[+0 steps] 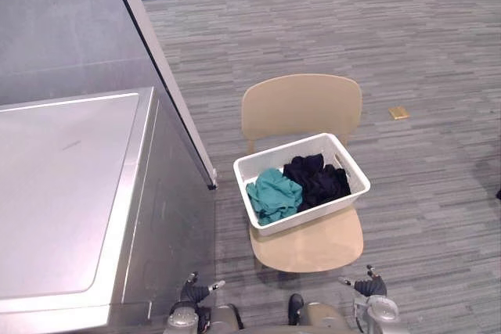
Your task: Pick up the laundry basket with both hands and put the clothes into the washing machine.
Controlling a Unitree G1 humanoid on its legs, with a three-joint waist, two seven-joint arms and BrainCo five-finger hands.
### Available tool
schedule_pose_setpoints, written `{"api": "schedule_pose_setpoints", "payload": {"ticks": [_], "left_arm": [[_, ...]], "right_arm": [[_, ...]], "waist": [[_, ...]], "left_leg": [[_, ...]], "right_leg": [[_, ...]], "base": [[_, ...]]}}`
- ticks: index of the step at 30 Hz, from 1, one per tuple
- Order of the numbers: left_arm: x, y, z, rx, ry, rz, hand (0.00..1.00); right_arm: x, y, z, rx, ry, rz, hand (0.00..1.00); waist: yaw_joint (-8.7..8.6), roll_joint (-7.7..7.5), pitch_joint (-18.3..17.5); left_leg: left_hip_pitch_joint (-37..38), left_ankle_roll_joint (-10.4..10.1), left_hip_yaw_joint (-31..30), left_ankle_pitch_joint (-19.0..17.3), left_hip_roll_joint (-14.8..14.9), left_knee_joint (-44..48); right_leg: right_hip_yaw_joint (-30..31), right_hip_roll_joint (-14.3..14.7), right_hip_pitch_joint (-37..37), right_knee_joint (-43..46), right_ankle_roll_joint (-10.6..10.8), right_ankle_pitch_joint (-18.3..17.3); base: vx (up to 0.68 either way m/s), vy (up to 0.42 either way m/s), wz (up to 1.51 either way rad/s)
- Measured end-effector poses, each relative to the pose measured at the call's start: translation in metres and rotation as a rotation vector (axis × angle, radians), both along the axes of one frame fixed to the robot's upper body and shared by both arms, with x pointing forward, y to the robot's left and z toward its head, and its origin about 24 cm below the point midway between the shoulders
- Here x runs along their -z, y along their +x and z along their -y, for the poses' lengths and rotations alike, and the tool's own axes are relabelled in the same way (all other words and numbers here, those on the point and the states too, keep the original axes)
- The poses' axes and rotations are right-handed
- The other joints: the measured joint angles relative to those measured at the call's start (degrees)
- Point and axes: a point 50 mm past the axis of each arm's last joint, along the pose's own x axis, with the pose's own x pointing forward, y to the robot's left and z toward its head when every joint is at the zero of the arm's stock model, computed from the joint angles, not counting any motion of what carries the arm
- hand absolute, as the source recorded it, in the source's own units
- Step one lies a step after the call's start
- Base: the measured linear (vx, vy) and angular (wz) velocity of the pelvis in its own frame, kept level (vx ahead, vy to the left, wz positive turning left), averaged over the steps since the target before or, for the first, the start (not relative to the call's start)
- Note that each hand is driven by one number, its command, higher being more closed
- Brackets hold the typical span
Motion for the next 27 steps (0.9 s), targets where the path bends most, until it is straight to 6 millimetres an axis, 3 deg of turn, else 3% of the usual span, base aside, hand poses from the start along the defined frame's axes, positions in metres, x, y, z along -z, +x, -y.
{"api": "schedule_pose_setpoints", "payload": {"ticks": [4,6,9,11,14,17,21,24,27], "left_arm": [[0.001,-0.001,0.001,0.040,0.000,-0.011,0.00],[0.001,-0.002,0.000,0.042,-0.002,-0.019,0.00],[0.002,-0.003,-0.001,0.044,-0.001,-0.027,0.00],[0.002,-0.005,-0.004,0.043,0.007,-0.032,0.00],[0.002,-0.008,-0.006,0.044,0.012,-0.038,0.00],[0.002,-0.007,-0.006,0.061,0.017,-0.033,0.00],[0.001,-0.005,-0.005,0.072,0.016,-0.014,0.00],[-0.002,0.001,-0.003,0.092,0.000,0.017,0.00],[-0.010,0.023,0.005,0.142,-0.006,0.087,0.00]], "right_arm": [[0.001,-0.001,-0.002,0.008,0.007,-0.001,0.00],[-0.008,0.013,-0.004,0.001,0.004,0.067,0.00],[-0.037,0.035,0.003,-0.018,-0.056,0.228,0.00],[-0.070,0.052,0.008,-0.053,-0.150,0.377,0.00],[-0.102,0.067,0.013,-0.116,-0.252,0.506,0.00],[-0.125,0.080,0.017,-0.222,-0.351,0.581,0.00],[-0.139,0.097,0.010,-0.394,-0.413,0.611,0.00],[-0.153,0.130,-0.002,-0.573,-0.459,0.638,0.00],[-0.173,0.169,-0.006,-0.692,-0.529,0.644,0.00]], "waist": [[0.10,-0.63,-0.31],[0.17,-0.91,-0.67],[0.18,-1.03,-0.87],[0.18,-1.47,-1.21],[0.17,-1.72,-1.42],[0.32,-2.01,-1.53],[1.06,-2.37,-1.55],[1.58,-2.36,-0.99],[2.92,-1.40,3.00]], "left_leg": [[1.89,0.29,0.20,0.18,-1.63,-1.90],[3.07,0.60,0.33,0.40,-1.97,-3.35],[3.21,1.01,0.47,0.74,-2.09,-4.41],[4.58,0.92,0.73,1.82,-2.39,-6.85],[4.98,1.03,0.71,2.91,-2.77,-8.78],[4.91,1.39,0.76,3.44,-2.98,-9.56],[3.21,1.46,0.71,3.47,-3.38,-9.22],[-2.22,1.58,-0.24,3.52,-3.78,-6.44],[-7.62,1.81,-2.74,3.36,-3.57,-1.92]], "right_leg": [[0.16,-1.05,2.18,-2.32,1.28,0.64],[0.38,-1.22,2.90,-2.88,1.41,0.72],[0.66,-1.14,2.69,-3.30,1.64,0.89],[1.10,-1.02,2.79,-3.45,1.64,0.91],[1.19,-0.90,2.75,-4.43,1.74,1.73],[1.36,-0.99,2.70,-5.33,1.88,2.55],[1.57,-1.39,1.54,-5.27,2.09,2.69],[1.07,-1.78,-2.40,-5.00,2.16,3.68],[-0.95,-1.91,-5.60,-3.65,2.10,4.23]], "base": [[0.08,0.111,0.03],[0.04,0.031,-0.04],[0.00,-0.003,-0.01],[0.00,-0.018,-0.07],[0.00,0.000,0.00],[-0.04,0.010,-0.02],[-0.08,0.016,-0.01],[-0.07,0.018,0.15],[-0.11,-0.007,0.38]]}}
